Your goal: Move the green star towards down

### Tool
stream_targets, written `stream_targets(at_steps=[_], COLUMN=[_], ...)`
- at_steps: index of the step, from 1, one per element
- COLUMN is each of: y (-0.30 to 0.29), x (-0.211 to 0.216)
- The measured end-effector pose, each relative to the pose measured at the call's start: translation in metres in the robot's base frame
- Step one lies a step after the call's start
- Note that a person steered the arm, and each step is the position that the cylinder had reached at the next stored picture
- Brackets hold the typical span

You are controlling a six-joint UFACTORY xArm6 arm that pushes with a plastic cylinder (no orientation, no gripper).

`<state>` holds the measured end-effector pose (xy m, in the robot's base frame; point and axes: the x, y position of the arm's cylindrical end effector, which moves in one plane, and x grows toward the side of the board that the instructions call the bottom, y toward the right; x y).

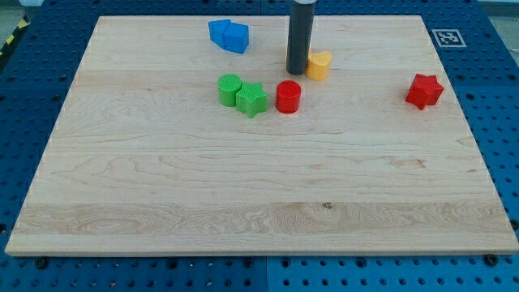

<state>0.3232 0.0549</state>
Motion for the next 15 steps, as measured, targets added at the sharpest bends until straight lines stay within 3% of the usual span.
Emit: stream_targets(at_steps=[3,5,8,11,14,15], y=[0.04,0.033,-0.053,-0.088,-0.099,-0.099], x=[0.001,-0.004,-0.003,0.079,0.123,0.114])
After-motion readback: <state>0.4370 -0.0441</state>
